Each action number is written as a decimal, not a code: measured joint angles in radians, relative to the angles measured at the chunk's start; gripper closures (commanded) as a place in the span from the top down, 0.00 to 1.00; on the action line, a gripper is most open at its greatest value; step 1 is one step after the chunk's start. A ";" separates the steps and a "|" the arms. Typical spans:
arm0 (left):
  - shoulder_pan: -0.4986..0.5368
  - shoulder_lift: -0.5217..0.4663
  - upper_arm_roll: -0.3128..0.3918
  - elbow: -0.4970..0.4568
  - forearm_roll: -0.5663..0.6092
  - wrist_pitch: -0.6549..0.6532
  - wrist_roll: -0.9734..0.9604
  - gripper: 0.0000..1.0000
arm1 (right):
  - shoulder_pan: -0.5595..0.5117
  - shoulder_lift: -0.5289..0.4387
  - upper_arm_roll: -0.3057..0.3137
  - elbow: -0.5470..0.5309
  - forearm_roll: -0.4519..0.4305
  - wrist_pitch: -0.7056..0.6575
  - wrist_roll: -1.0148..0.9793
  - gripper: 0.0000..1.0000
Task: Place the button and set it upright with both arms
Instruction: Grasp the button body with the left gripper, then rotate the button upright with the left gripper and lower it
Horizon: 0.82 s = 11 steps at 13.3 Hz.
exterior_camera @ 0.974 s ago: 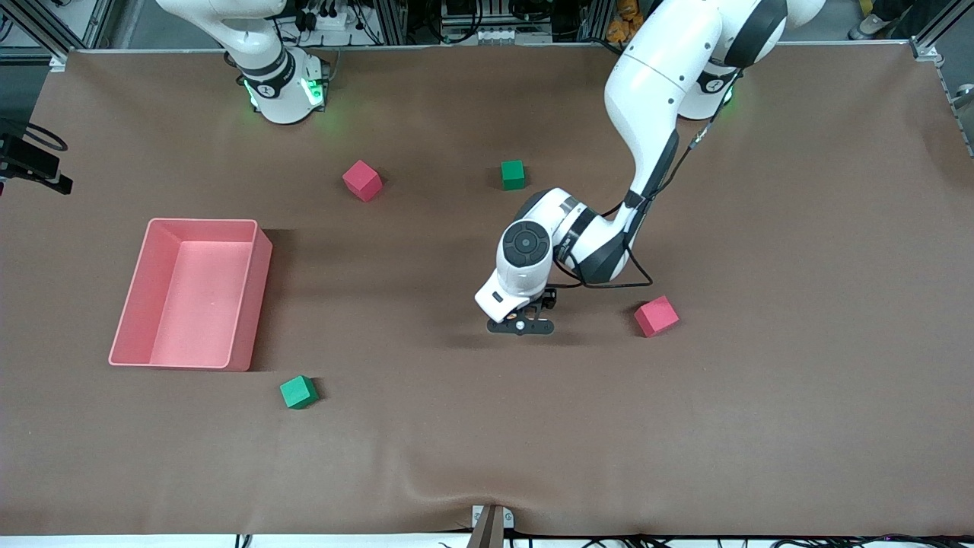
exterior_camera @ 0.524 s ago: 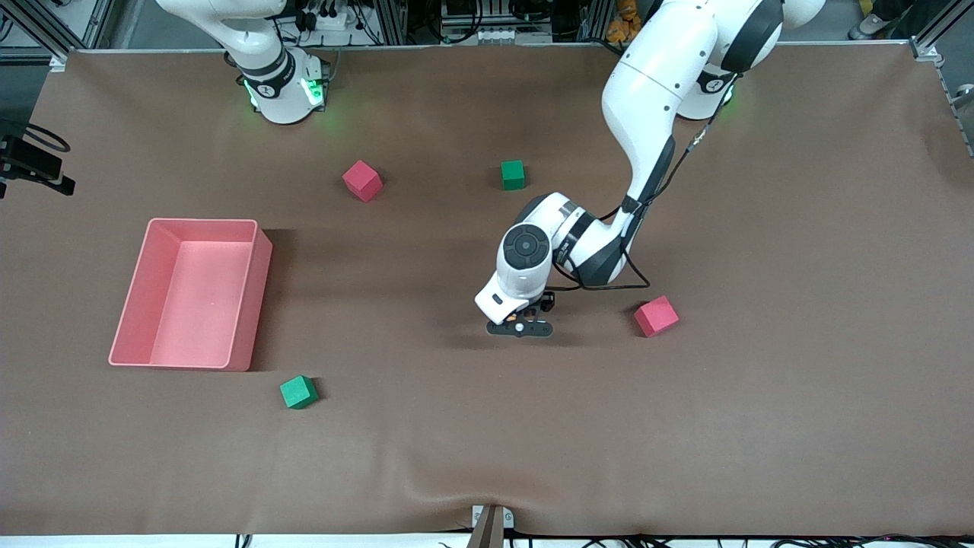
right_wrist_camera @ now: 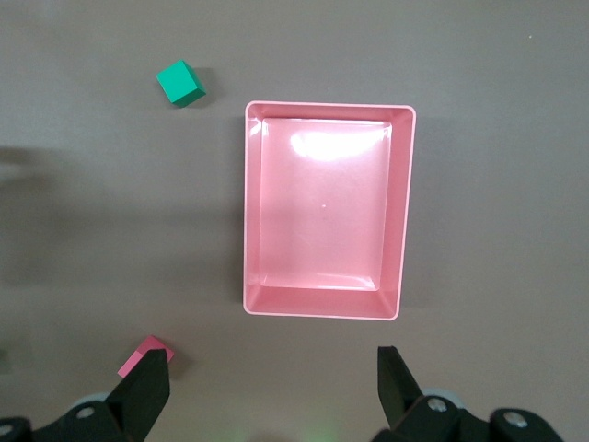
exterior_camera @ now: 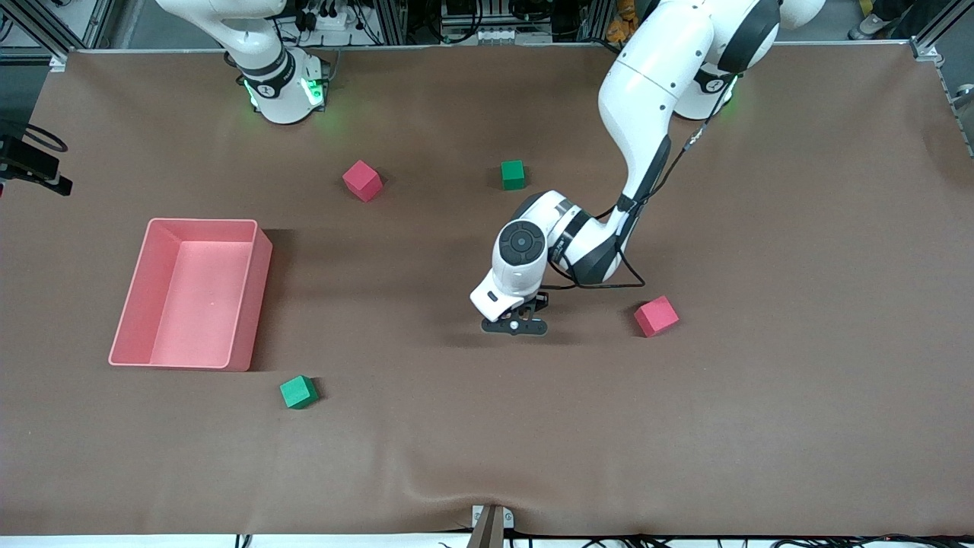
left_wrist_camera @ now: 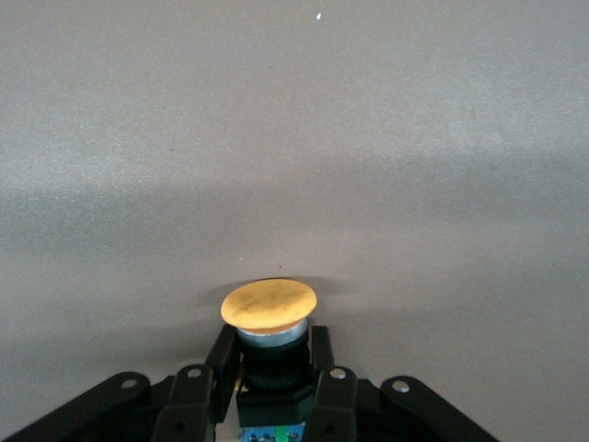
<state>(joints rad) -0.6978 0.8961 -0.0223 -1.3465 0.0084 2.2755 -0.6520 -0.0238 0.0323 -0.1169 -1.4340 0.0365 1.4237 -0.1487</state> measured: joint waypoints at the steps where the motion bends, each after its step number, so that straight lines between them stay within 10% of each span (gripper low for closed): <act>1: -0.002 0.000 0.000 0.000 0.000 0.000 0.000 0.00 | -0.001 0.000 -0.002 0.007 0.000 0.001 0.000 1.00; 11: -0.009 -0.193 0.017 0.017 0.094 -0.147 -0.219 0.00 | -0.008 0.000 -0.005 0.027 0.000 -0.001 0.001 1.00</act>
<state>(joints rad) -0.7067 0.7035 -0.0055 -1.3297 0.1024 2.1282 -0.8712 -0.0316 0.0320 -0.1218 -1.4071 0.0365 1.4223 -0.1482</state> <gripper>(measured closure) 0.661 0.000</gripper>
